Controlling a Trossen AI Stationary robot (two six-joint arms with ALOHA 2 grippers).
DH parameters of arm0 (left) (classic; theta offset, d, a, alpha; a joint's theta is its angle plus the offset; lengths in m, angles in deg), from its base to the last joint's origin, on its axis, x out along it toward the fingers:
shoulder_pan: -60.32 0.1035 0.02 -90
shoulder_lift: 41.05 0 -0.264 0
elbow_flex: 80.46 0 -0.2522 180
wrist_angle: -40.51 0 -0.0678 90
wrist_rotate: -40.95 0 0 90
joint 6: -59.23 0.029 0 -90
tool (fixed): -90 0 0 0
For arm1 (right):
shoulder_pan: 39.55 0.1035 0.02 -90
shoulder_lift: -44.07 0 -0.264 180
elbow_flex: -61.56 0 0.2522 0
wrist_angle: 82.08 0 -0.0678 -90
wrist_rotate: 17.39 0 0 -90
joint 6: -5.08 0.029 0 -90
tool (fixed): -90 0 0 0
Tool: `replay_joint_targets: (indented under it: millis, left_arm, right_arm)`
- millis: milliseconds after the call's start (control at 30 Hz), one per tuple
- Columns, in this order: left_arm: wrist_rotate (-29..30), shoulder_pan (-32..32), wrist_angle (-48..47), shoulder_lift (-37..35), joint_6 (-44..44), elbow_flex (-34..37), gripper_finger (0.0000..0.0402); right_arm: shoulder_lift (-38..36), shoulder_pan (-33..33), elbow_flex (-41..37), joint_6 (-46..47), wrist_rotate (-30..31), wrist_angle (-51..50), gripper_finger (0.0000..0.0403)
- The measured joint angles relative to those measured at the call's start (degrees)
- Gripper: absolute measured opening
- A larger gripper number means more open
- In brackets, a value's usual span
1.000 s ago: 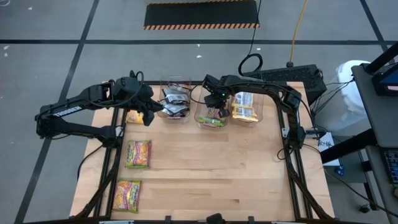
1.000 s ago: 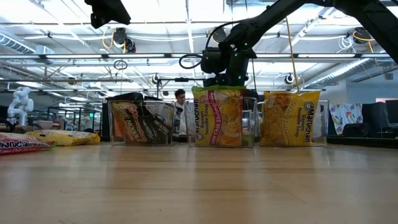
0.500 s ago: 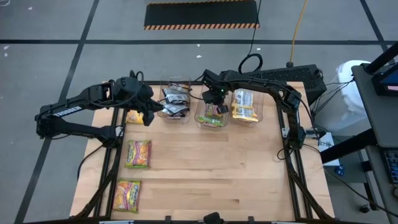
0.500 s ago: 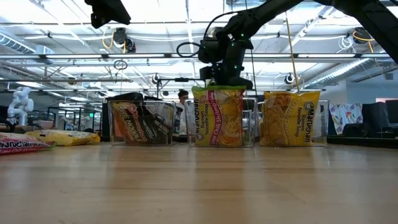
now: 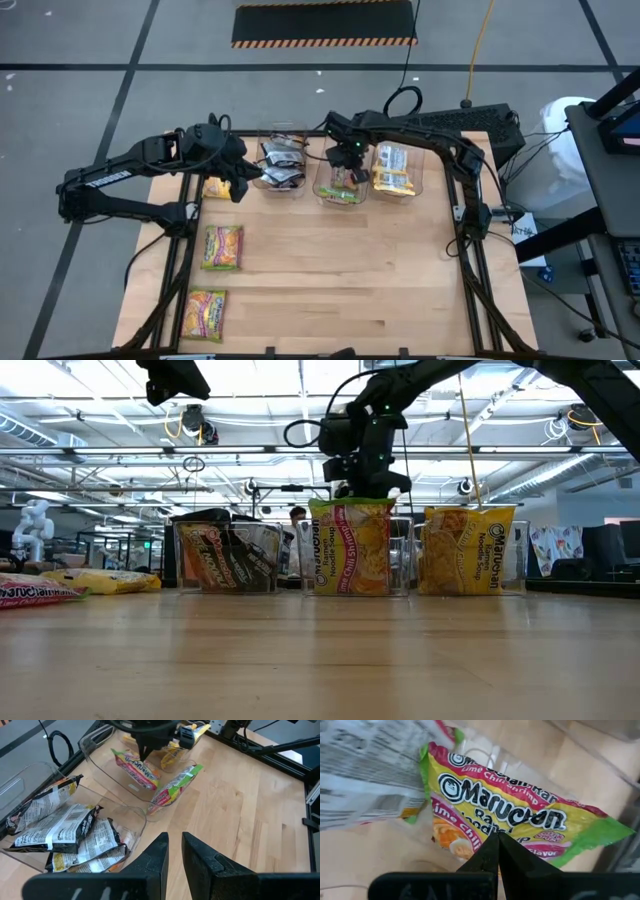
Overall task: Sort Maruchan noodles
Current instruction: Adjust the green noodle pack in the middle transparent bin, then put the green noodle pack into the middle transparent bin
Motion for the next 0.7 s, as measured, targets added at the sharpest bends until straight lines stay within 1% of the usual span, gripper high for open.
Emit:
replay_joint_targets:
  millis: [100, 333, 533, 700]
  left_arm:
    - [0.2, 0.0, 0.0, 0.0, 0.0, 0.0, 0.0058]
    - [3.8, 0.0, 0.0, 0.0, 0.1, 0.0, 0.0058]
    - [4.5, 0.0, 0.0, 0.0, 0.1, 0.0, 0.0058]
    - [4.7, 0.0, 0.0, 0.0, 0.2, 0.0, 0.0058]
  right_arm:
    - [0.0, 0.8, 0.0, 0.0, -0.1, -1.7, 0.0]
    - [-1.4, 2.5, 0.1, 0.7, -0.1, -5.2, 0.0]
    - [-5.2, 2.5, 0.0, 2.8, -1.6, -5.0, 0.0]
    - [-9.7, 2.5, 0.0, 5.0, -0.8, -3.8, 0.0]
